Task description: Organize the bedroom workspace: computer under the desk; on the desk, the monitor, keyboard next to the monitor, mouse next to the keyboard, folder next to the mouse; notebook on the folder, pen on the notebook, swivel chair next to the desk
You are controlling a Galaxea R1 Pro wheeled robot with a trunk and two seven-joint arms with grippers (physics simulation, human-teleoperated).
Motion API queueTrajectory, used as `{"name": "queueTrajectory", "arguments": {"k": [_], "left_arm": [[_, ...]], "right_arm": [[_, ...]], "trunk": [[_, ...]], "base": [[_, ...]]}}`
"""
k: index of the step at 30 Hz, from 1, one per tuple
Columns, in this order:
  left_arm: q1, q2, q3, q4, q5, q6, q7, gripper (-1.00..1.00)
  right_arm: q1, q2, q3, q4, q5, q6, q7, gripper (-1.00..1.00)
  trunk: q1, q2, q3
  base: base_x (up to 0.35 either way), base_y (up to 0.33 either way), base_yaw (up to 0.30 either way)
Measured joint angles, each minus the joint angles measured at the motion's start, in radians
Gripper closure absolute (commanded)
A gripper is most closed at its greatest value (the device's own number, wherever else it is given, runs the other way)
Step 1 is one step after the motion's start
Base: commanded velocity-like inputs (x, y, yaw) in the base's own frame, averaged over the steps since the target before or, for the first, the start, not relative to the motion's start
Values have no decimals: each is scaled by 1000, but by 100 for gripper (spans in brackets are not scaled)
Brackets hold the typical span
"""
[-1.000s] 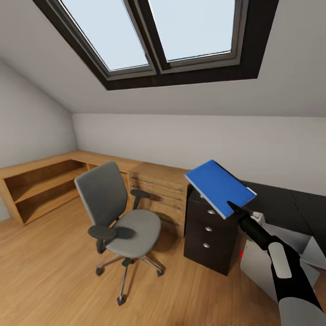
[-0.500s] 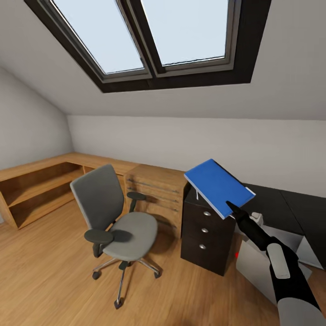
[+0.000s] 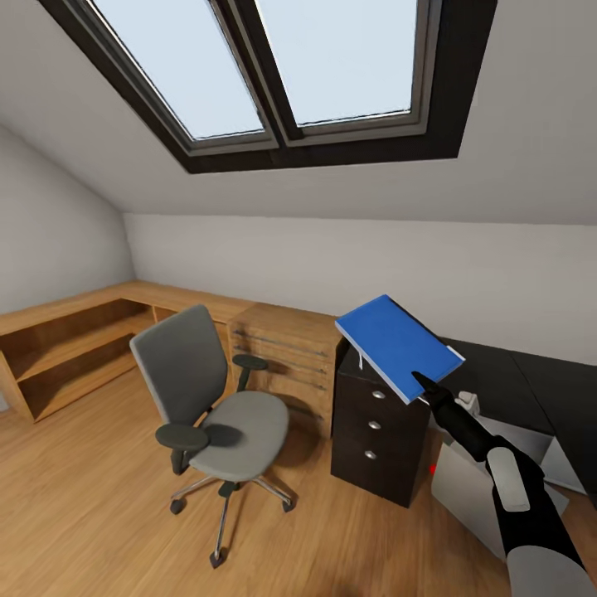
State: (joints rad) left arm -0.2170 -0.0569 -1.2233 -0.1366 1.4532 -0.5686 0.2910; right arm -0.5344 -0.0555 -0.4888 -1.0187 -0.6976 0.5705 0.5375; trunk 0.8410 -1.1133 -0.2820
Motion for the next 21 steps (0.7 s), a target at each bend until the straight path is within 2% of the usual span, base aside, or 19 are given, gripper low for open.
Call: {"name": "queueTrajectory", "arguments": {"k": [7,21], "left_arm": [[0,0,0,1,1,0,0,-100],[0,1,0,6,3,1,1,-100]], "right_arm": [[0,0,0,0,2,-1,-3,100],[0,-1,0,0,1,-2,-3,100]], "trunk": [[-27,49,15],[-81,147,41]], "base": [[0,0,6],[0,0,68]]}}
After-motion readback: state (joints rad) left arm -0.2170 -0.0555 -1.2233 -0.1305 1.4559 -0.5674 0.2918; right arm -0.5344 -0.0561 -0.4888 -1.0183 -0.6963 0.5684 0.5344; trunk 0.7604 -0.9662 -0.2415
